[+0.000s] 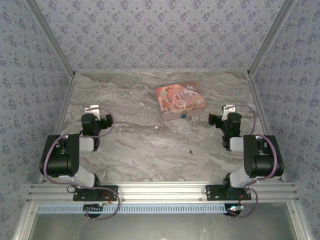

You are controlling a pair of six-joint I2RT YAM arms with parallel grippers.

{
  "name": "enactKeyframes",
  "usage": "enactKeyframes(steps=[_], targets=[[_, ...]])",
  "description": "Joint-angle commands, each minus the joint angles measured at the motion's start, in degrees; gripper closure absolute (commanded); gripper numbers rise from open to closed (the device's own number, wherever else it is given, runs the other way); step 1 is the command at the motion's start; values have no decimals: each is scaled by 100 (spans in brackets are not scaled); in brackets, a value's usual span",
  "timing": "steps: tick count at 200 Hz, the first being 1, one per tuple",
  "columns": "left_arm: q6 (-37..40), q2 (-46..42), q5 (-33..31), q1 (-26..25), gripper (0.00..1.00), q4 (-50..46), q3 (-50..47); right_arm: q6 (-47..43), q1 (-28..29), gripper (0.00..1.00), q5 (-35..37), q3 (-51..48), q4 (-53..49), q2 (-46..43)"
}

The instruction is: Unlock the padlock with the key

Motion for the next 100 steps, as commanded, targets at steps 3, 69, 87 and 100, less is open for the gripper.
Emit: enactKeyframes(steps=[3,69,87,100], targets=[[68,-3,32,-40,1,8,123,-30,14,0,100,28,60,33],[68,-3,31,-38,1,8,127,-30,2,0,89,30,49,35],[55,2,54,-18,1,-9,136,-30,8,0,89,30,51,36],[59,-3,58,-20,1,-2,136,-30,2,0,89,30,51,35]])
